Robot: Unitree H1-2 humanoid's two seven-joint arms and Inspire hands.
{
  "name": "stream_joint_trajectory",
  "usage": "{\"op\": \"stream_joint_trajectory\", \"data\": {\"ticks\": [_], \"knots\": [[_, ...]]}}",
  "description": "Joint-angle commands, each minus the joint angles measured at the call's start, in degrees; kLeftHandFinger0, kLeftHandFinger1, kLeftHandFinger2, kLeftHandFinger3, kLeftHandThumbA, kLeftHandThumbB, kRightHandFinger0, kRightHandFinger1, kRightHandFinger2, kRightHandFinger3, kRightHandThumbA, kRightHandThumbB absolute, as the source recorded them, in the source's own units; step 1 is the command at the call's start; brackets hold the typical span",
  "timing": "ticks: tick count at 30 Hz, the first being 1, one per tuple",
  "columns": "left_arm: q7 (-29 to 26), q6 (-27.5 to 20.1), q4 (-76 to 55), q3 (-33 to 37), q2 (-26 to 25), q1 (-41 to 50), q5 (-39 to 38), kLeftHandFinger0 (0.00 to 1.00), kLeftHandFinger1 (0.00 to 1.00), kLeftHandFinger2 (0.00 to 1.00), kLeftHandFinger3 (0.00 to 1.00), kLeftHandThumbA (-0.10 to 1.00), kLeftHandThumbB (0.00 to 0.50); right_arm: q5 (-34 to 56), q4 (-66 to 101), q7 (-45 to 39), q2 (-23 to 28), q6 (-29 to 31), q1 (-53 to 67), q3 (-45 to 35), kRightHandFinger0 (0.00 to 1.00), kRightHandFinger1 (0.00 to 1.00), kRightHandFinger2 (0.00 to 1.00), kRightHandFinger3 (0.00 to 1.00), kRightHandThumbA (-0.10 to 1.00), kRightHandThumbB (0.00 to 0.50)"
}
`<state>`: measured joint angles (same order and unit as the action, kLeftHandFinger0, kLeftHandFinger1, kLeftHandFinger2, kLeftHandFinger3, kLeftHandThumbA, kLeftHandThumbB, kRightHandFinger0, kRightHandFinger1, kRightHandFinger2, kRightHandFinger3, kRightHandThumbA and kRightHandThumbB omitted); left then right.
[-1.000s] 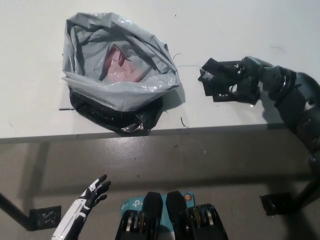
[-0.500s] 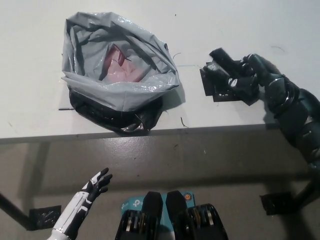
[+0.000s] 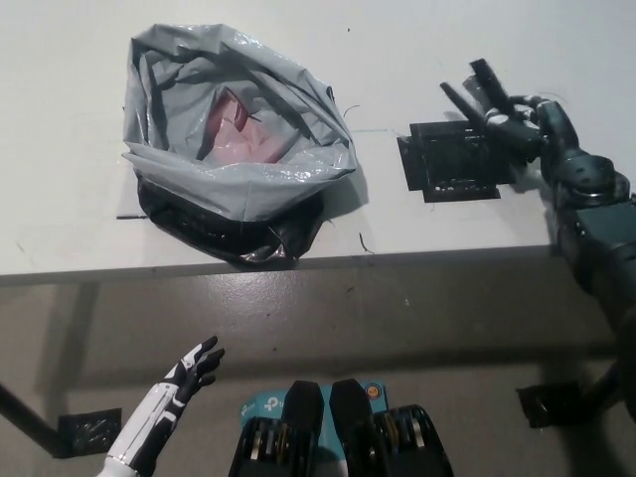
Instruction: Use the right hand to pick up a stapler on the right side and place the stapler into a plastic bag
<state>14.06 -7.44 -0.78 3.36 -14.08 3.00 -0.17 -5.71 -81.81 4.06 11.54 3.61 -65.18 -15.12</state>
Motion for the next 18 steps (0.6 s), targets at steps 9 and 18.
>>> {"op": "stream_joint_trajectory", "data": {"ticks": [9, 18], "knots": [[0.4, -2.5, -1.2, 0.5, -1.4, -0.4, 2.0, 1.0, 1.0, 1.0, 1.0, 1.0, 0.31, 24.0, 4.2, -4.9, -2.3, -8.2, -12.4, -23.4, 0.0, 0.12, 0.57, 0.37, 0.07, 0.148], [0.4, -1.9, -1.4, 0.6, -1.5, -0.3, 2.6, 1.0, 1.0, 1.0, 1.0, 1.0, 0.326, 23.7, 7.9, -7.6, -7.3, -11.4, -14.9, -21.6, 0.0, 0.15, 0.55, 0.78, 0.03, 0.154]]}}
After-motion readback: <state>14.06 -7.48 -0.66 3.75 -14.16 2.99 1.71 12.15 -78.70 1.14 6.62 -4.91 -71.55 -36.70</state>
